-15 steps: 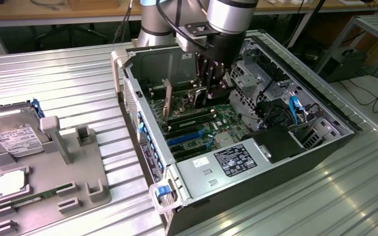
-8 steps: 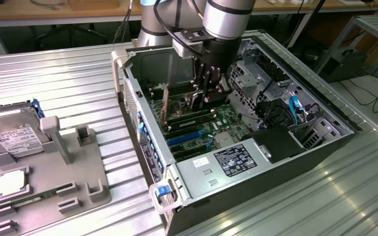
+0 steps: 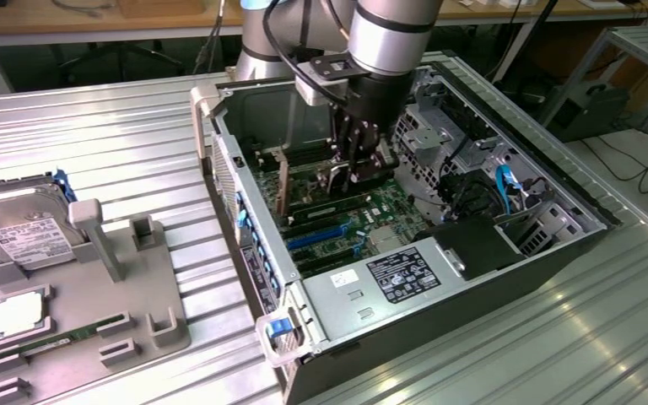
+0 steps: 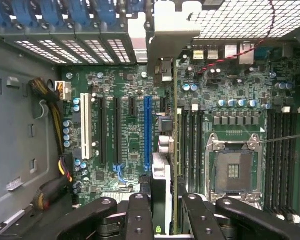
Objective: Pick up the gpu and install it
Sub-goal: 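Insert the gpu into the slot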
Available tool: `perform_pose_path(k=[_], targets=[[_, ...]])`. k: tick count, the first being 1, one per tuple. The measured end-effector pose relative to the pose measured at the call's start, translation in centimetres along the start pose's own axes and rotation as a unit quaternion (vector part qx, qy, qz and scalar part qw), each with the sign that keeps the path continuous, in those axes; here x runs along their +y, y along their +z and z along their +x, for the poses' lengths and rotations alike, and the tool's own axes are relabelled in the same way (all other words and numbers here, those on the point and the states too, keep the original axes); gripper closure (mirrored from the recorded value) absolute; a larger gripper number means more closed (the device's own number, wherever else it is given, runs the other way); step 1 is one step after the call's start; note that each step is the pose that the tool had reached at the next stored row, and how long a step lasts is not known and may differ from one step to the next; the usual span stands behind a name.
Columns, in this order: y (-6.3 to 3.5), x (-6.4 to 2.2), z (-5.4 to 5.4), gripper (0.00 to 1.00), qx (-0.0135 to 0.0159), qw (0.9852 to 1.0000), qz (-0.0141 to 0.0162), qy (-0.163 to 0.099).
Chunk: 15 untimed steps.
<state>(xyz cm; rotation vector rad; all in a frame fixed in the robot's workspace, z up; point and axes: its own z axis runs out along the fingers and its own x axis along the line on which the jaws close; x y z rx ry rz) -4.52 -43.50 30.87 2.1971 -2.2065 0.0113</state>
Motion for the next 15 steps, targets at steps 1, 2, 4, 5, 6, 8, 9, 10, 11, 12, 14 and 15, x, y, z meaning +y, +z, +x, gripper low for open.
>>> perform_pose_path(k=[1,2,4,5,6,8,9,10,11,12,14,15], targets=[[0.03,0.01,0.1,0.72,0.0004,1.0000,0.0000,0.000],[0.07,0.04,0.1,0.72,0.0009,1.0000,0.0001,0.000],[0.14,0.21,0.2,0.72,0.0013,1.0000,0.0014,0.000],[0.19,0.34,0.2,0.72,0.0014,1.0000,0.0036,0.000],[0.26,0.45,0.2,0.72,0.0013,1.0000,0.0052,0.000],[0.46,0.63,0.2,0.72,0.0013,1.0000,0.0068,0.000],[0.70,0.67,0.2,0.72,0.0013,1.0000,0.0068,0.000],[0.85,0.66,0.3,0.72,0.0014,1.0000,0.0068,0.000],[1.00,0.67,0.4,0.72,0.0013,1.0000,0.0068,0.000],[1.18,0.66,0.4,0.72,0.0013,1.0000,0.0069,0.000],[1.71,0.67,0.5,0.72,0.0014,1.0000,0.0068,0.000],[1.91,0.71,0.5,0.72,0.0013,1.0000,0.0068,0.000]])
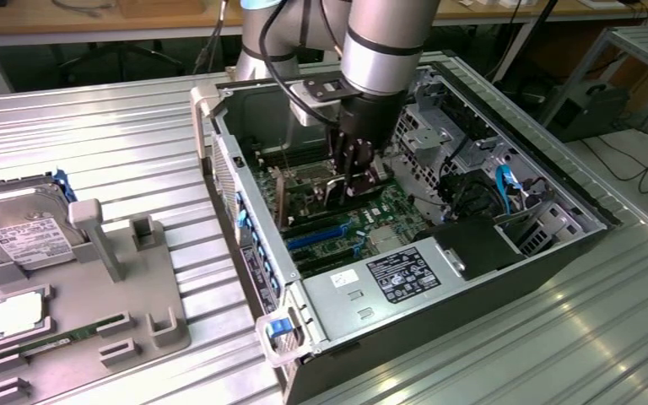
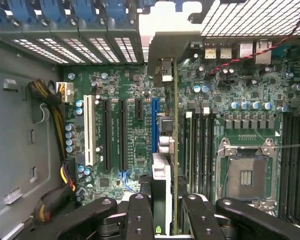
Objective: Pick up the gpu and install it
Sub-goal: 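Insert the gpu into the slot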
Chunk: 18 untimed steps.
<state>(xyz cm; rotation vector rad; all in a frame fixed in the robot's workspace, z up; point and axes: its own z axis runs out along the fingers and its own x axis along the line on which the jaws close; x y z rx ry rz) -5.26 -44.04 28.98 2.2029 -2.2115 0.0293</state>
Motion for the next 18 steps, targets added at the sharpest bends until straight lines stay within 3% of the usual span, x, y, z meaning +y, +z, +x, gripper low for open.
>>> perform_pose_path(k=[5,11,18], targets=[[0.47,1.07,0.0,0.72,-0.0001,1.0000,0.0000,0.000],[1.71,1.08,0.4,0.72,0.0001,1.0000,0.0000,0.000],[2.33,1.43,0.8,0.72,0.0001,1.0000,0.0000,0.000]])
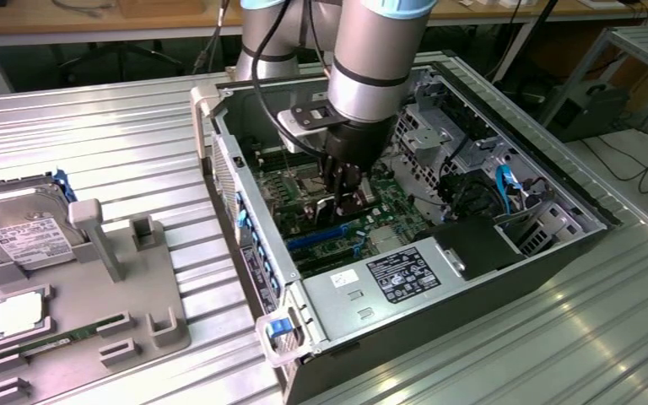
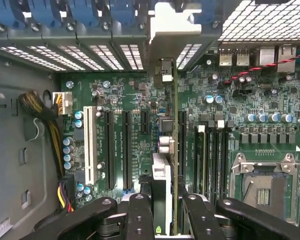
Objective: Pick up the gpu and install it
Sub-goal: 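Insert the gpu into the slot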
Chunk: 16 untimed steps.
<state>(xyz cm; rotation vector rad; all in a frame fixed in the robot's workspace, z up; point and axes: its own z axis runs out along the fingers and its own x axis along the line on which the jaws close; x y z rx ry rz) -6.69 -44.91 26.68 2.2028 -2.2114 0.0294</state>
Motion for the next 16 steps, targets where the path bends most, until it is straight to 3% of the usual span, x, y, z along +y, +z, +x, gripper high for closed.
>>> perform_pose_path(k=[16], targets=[[0.58,0.54,0.24,0.72,0.0000,1.0000,0.0001,0.000]])
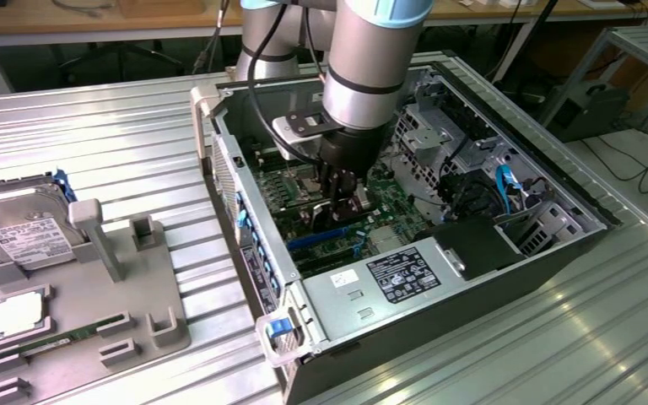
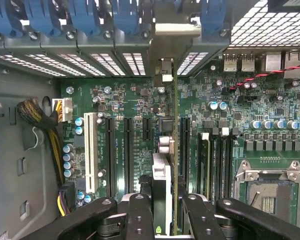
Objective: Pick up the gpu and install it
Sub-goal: 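Insert the gpu into the slot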
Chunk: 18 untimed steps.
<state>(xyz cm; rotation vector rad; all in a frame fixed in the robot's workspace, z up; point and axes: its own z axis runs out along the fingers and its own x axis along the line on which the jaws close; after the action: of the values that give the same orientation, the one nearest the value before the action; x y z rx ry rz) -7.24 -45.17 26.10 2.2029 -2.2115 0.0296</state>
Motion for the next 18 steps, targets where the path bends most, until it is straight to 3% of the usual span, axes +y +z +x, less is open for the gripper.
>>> perform_pose_path(k=[18], targets=[[0.75,0.13,-0.02,0.72,-0.0008,1.0000,0.0001,0.000]])
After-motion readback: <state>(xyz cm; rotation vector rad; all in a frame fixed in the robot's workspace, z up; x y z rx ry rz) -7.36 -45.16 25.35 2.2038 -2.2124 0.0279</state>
